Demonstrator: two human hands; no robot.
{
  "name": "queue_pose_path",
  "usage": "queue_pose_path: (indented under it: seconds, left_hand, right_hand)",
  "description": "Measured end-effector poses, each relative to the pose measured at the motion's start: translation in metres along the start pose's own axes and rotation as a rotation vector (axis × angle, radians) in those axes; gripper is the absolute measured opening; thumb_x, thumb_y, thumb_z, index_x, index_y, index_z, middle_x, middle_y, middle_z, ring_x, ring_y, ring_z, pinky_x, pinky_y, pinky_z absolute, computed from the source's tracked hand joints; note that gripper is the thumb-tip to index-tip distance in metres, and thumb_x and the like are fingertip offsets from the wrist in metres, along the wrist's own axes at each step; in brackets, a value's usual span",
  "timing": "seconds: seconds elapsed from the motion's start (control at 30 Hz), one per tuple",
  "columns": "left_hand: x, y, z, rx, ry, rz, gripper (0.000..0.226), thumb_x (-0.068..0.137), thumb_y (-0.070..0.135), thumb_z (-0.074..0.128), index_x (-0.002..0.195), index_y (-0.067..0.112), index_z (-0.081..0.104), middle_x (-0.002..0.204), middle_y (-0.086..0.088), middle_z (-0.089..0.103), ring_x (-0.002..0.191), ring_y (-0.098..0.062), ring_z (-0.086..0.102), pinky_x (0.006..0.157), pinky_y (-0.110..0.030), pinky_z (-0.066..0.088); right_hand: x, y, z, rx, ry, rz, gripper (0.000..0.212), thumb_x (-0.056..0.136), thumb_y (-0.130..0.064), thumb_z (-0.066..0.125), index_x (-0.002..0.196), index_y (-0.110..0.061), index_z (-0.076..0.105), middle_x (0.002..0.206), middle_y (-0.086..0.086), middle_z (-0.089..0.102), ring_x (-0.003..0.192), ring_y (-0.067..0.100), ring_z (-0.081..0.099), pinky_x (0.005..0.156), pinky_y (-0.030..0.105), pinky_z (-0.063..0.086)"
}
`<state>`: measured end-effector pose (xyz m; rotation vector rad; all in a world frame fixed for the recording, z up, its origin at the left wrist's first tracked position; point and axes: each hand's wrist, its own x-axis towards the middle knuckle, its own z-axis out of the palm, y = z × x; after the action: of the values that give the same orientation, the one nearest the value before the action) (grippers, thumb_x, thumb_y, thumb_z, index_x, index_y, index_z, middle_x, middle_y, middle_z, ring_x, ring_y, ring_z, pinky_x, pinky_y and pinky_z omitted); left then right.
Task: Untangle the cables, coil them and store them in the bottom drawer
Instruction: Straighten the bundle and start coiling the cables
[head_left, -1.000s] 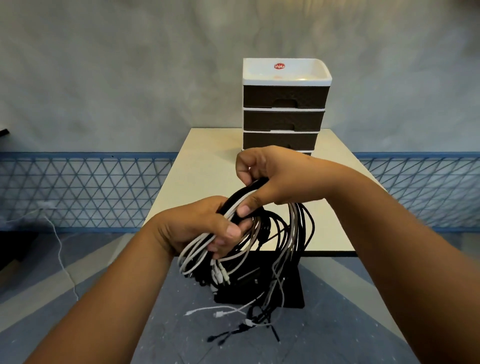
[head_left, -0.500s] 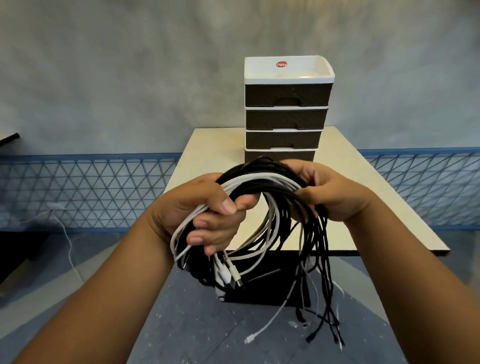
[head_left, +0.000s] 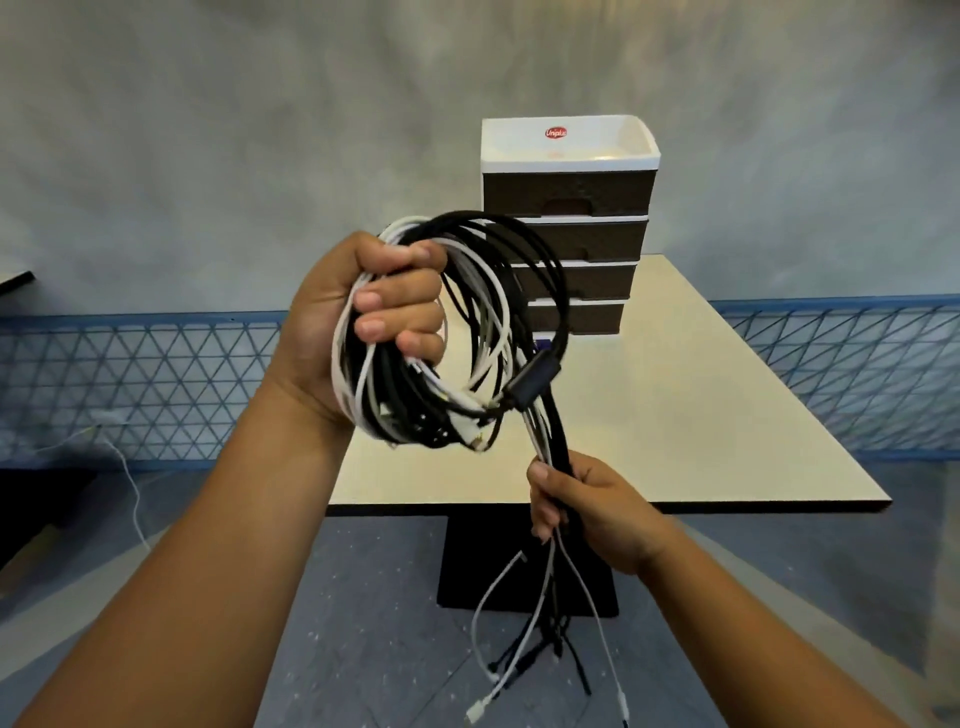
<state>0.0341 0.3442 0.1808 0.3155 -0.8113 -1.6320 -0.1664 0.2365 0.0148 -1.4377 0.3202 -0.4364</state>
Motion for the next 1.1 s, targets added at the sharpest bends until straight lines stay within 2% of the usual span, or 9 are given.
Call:
queue_pose_path:
  seconds: [0.17, 0.3, 0.47, 0.57, 0.67, 0.8, 0.93, 1.0, 1.1]
  left_hand:
    - [0.014, 0.0, 0.0, 0.048, 0.111, 0.141, 0.017, 0.086, 0.008, 0.045, 0.079, 0.019, 0.033, 0.049, 0.002, 0.052, 0.043, -0.011, 0.053, 0.058, -0.027, 0.053]
    - [0.023, -0.008, -0.002, 0.276, 0.358, 0.313, 0.031, 0.093, 0.013, 0.039, 0.063, 0.019, 0.039, 0.046, 0.009, 0.041, 0.039, -0.005, 0.045, 0.054, -0.023, 0.052]
    - [0.035, -0.017, -0.008, 0.558, 0.7, 0.584, 0.033, 0.097, 0.007, 0.044, 0.065, 0.015, 0.05, 0.049, 0.004, 0.042, 0.043, -0.011, 0.045, 0.056, -0.03, 0.049]
    - [0.033, -0.023, -0.022, 0.765, 0.846, 0.603, 0.047, 0.097, 0.013, 0.049, 0.052, 0.024, 0.058, 0.049, 0.003, 0.05, 0.048, -0.016, 0.053, 0.062, -0.035, 0.053]
    - [0.029, -0.029, -0.041, 1.054, 0.962, 0.523, 0.042, 0.095, 0.026, 0.052, 0.053, 0.027, 0.059, 0.051, 0.002, 0.058, 0.061, -0.027, 0.06, 0.081, -0.053, 0.055]
    - [0.026, -0.039, -0.052, 1.269, 0.989, 0.377, 0.029, 0.098, 0.024, 0.049, 0.07, 0.016, 0.056, 0.054, -0.003, 0.063, 0.062, -0.024, 0.065, 0.078, -0.037, 0.053]
    - [0.026, -0.046, -0.054, 1.409, 0.911, 0.049, 0.031, 0.095, 0.026, 0.048, 0.076, 0.005, 0.061, 0.057, -0.007, 0.068, 0.064, -0.021, 0.068, 0.084, -0.037, 0.053]
    - [0.023, -0.047, -0.051, 1.431, 0.856, -0.12, 0.036, 0.095, 0.027, 0.05, 0.068, 0.006, 0.061, 0.055, -0.005, 0.067, 0.061, -0.019, 0.066, 0.077, -0.032, 0.052]
    - [0.015, -0.054, -0.047, 1.405, 0.743, -0.302, 0.03, 0.09, 0.027, 0.057, 0.065, 0.011, 0.053, 0.048, 0.003, 0.055, 0.046, -0.011, 0.05, 0.057, -0.024, 0.04]
  right_hand:
    - [-0.002, 0.011, 0.016, -0.056, 0.033, 0.053, 0.018, 0.098, -0.026, 0.056, 0.088, -0.012, 0.051, 0.068, 0.007, 0.06, 0.075, 0.031, 0.065, 0.081, 0.035, 0.05]
    - [-0.003, 0.013, 0.023, -0.067, 0.032, 0.109, 0.014, 0.097, -0.023, 0.058, 0.094, -0.01, 0.052, 0.068, 0.009, 0.059, 0.07, 0.029, 0.063, 0.078, 0.033, 0.051]
    - [-0.006, 0.016, 0.029, -0.099, 0.057, 0.214, 0.012, 0.098, -0.017, 0.058, 0.094, -0.008, 0.052, 0.064, 0.008, 0.057, 0.061, 0.027, 0.061, 0.067, 0.036, 0.05]
    - [-0.003, 0.01, 0.035, -0.459, 0.098, 0.236, 0.017, 0.098, -0.031, 0.056, 0.098, -0.014, 0.054, 0.065, -0.002, 0.055, 0.056, 0.015, 0.052, 0.06, 0.031, 0.045]
    - [-0.004, -0.014, 0.042, -0.914, 0.071, 0.166, 0.019, 0.099, -0.04, 0.05, 0.088, -0.024, 0.047, 0.074, -0.004, 0.053, 0.064, 0.012, 0.051, 0.056, 0.028, 0.038]
    - [-0.006, -0.053, 0.049, -1.237, -0.041, 0.105, 0.028, 0.099, -0.045, 0.047, 0.087, -0.02, 0.042, 0.074, -0.001, 0.051, 0.068, 0.021, 0.051, 0.057, 0.035, 0.037]
    - [0.0, -0.087, 0.053, -1.454, -0.188, 0.042, 0.024, 0.097, -0.042, 0.054, 0.097, -0.018, 0.052, 0.09, 0.005, 0.062, 0.079, 0.024, 0.056, 0.064, 0.035, 0.044]
    - [0.003, -0.102, 0.052, -1.477, -0.268, -0.008, 0.025, 0.095, -0.04, 0.059, 0.104, -0.017, 0.059, 0.093, 0.004, 0.064, 0.08, 0.02, 0.056, 0.066, 0.032, 0.044]
    - [0.009, -0.119, 0.048, -1.38, -0.347, -0.096, 0.026, 0.089, -0.037, 0.069, 0.106, -0.018, 0.064, 0.091, -0.005, 0.065, 0.075, 0.01, 0.056, 0.067, 0.025, 0.046]
